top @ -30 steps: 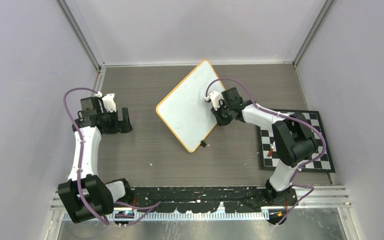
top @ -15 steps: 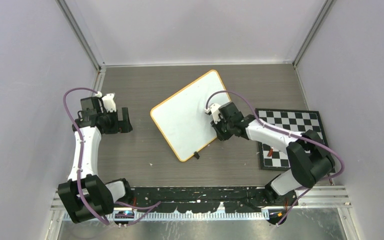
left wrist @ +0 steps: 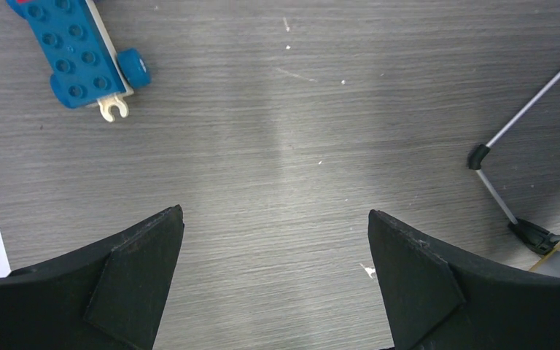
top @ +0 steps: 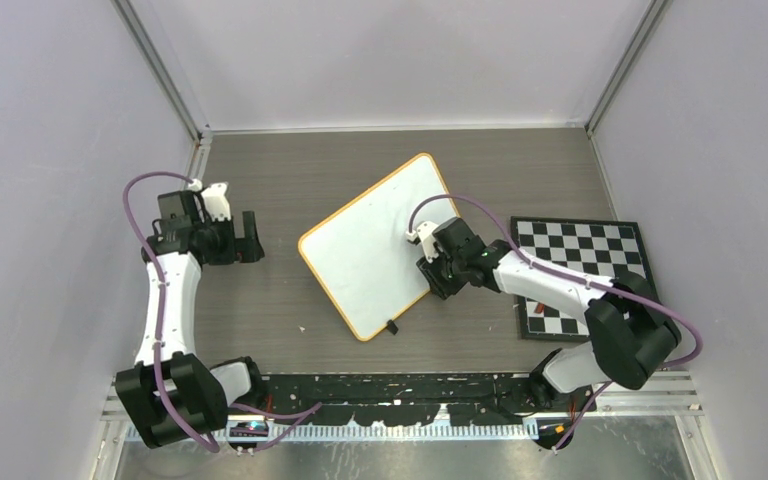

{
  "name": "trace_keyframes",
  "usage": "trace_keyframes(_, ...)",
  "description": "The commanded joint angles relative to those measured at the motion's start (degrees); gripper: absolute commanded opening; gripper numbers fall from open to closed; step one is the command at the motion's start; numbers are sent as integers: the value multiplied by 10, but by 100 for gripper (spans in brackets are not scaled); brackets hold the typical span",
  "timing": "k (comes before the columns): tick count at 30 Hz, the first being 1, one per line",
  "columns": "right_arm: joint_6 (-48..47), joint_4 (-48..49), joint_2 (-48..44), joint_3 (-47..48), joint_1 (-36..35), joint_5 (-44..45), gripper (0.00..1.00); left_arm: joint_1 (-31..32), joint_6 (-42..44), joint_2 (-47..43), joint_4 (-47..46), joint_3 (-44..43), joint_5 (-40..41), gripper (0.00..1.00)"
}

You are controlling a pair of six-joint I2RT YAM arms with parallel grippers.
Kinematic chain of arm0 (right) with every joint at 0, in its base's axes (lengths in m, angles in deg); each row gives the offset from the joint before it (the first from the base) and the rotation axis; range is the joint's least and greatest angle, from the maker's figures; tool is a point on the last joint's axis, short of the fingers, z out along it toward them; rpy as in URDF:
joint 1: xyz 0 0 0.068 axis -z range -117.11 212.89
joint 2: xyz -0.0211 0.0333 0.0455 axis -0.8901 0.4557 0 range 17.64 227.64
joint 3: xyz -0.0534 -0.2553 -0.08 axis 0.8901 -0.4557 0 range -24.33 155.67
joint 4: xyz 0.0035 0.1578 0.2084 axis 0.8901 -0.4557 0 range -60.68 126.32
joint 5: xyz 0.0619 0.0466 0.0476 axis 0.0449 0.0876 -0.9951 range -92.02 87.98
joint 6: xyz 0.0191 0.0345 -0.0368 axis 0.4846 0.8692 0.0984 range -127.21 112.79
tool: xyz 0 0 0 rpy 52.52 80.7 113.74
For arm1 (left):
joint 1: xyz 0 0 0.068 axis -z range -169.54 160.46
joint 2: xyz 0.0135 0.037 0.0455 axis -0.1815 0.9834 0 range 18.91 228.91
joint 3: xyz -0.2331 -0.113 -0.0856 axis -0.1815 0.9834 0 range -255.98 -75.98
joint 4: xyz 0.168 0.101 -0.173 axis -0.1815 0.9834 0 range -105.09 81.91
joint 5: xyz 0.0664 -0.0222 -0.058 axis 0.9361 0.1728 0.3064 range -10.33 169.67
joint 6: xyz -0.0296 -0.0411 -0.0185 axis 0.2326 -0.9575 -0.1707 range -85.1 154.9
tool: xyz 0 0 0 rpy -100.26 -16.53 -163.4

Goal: Write a sentence on the whiteboard
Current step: Move the whiteboard stand to the center of the board.

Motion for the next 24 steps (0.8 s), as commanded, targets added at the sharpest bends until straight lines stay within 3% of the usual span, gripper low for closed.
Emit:
trace_keyframes(1,2,-49,-40,34,2,-34,41,-4,16,-10,13,-61,-51,100)
trace_keyframes(9,-7,-109,-108,69,68,-35,64,-4,72,-11,86,-145,-145,100)
trace_keyframes(12,-12,-124,-109,87,141,-69,70,-4,98,-9,126,-178,-180,100)
trace_keyframes(14,-15,-139,-88,117,196,-89,71,-4,120,-5,161,-201,-220,100)
trace_keyframes(19,-15,-148,-10,199,245,-76,64,2,196,-37,215,-235,-280,100)
trace_keyframes(21,-1,-150,25,230,265,-76,63,32,242,-44,252,-271,-263,100)
trace_keyframes(24,19,-165,71,275,294,-117,63,132,310,-21,328,-350,-212,100)
